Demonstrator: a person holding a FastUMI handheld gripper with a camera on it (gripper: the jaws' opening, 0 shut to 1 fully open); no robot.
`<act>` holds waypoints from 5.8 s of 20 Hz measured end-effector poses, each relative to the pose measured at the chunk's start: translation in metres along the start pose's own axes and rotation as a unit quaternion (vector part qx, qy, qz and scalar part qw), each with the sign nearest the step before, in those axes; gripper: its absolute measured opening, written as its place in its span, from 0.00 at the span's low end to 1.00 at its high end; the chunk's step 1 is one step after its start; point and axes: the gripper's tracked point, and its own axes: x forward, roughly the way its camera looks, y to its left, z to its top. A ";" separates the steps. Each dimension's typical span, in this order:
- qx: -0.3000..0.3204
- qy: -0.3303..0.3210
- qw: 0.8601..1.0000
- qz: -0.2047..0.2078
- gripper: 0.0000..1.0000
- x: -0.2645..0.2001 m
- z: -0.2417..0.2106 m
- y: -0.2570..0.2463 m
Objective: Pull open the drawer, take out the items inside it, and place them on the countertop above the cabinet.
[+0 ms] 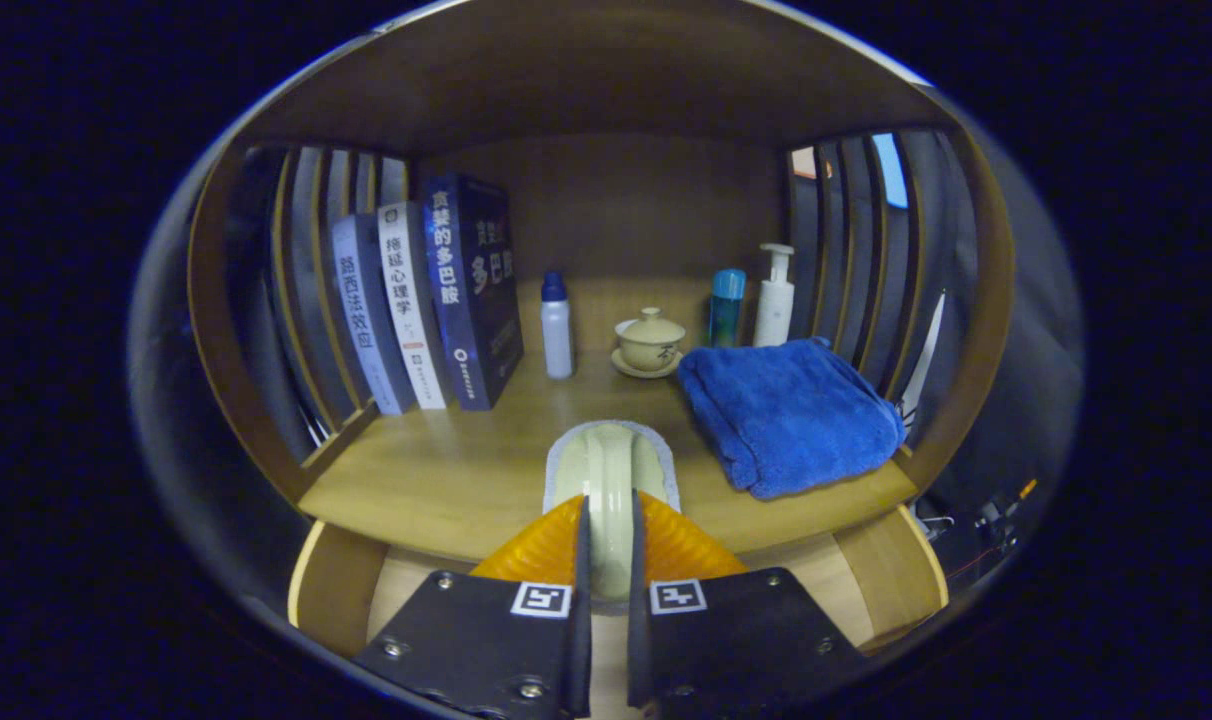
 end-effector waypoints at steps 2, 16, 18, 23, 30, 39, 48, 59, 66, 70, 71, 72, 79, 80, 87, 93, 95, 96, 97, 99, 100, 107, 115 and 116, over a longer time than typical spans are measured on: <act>0.005 -0.015 1.000 0.004 0.15 0.011 0.011 0.001; 0.000 -0.024 1.000 0.000 0.57 0.019 0.015 -0.005; -0.001 -0.041 0.999 0.005 0.77 0.010 0.020 -0.002; -0.024 -0.098 0.995 0.018 0.87 -0.038 0.030 -0.001; -0.057 -0.195 0.978 0.052 0.97 -0.133 0.020 0.013; -0.029 -0.216 0.975 0.051 0.97 -0.204 -0.056 -0.009; -0.016 -0.139 0.990 0.033 0.97 -0.208 -0.140 -0.028; -0.006 -0.109 0.993 0.039 0.98 -0.191 -0.165 -0.027; -0.014 -0.097 0.995 0.026 0.97 -0.190 -0.166 -0.028; -0.012 -0.094 0.995 0.027 0.97 -0.191 -0.165 -0.028; -0.012 -0.095 0.995 0.027 0.97 -0.191 -0.165 -0.028; -0.012 -0.094 0.995 0.027 0.97 -0.189 -0.165 -0.028; -0.014 -0.087 0.996 0.028 0.97 -0.170 -0.152 -0.026; -0.014 -0.086 0.996 0.027 0.97 -0.164 -0.149 -0.026; -0.015 -0.089 0.996 0.025 0.97 -0.134 -0.124 -0.022; -0.007 -0.085 0.996 0.025 0.97 -0.129 -0.122 -0.020; -0.010 -0.083 0.996 0.025 0.97 -0.126 -0.121 -0.020; -0.010 -0.083 0.996 0.025 0.97 -0.125 -0.120 -0.020; -0.008 -0.085 0.996 0.025 0.97 -0.123 -0.119 -0.020; -0.006 -0.086 0.996 0.024 0.97 -0.118 -0.117 -0.019; -0.006 -0.085 0.996 0.024 0.97 -0.114 -0.116 -0.018; -0.007 -0.078 0.997 0.022 0.97 -0.075 -0.102 -0.012; -0.004 -0.077 0.997 0.022 0.97 -0.042 -0.086 -0.007; -0.004 -0.079 0.997 0.022 0.97 -0.041 -0.087 -0.007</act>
